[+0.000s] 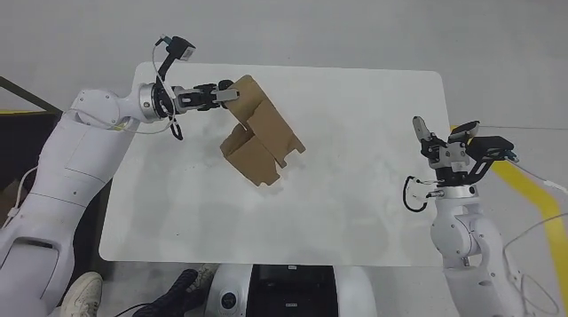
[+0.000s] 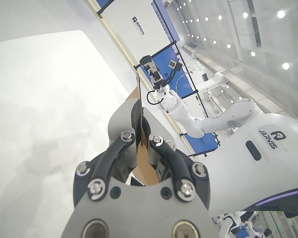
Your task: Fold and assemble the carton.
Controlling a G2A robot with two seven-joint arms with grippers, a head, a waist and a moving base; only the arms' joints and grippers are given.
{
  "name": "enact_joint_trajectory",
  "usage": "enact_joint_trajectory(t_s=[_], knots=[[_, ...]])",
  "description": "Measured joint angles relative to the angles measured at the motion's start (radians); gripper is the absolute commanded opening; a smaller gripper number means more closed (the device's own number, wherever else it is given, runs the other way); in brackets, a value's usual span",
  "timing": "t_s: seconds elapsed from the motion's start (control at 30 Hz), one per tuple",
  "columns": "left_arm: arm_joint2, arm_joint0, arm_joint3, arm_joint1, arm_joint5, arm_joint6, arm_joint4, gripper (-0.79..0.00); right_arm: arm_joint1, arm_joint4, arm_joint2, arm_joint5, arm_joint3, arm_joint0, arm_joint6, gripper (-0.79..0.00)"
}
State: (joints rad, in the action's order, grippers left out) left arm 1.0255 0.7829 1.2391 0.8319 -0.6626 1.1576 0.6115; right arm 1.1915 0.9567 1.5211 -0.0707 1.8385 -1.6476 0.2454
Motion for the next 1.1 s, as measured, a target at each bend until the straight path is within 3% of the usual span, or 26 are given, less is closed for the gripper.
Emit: enact_joint_trajectory(t_s=[0.6,0.7,1.1], knots=[[0.0,0.0,0.0,0.0,0.0,0.0,0.0,-0.785,0.0,-0.002,0.0,0.0,-0.001,-0.001,-0.002,0.0],[0.0,0.0,0.0,0.0,0.0,0.0,0.0,-0.785,0.002,-0.049,-0.007,-0.019,0.002,-0.001,-0.057,0.0],[0.0,0.0,0.0,0.0,0.0,0.0,0.0,-0.785,0.007,-0.278,-0.139,-0.325,-0.005,-0.007,-0.271,0.0]])
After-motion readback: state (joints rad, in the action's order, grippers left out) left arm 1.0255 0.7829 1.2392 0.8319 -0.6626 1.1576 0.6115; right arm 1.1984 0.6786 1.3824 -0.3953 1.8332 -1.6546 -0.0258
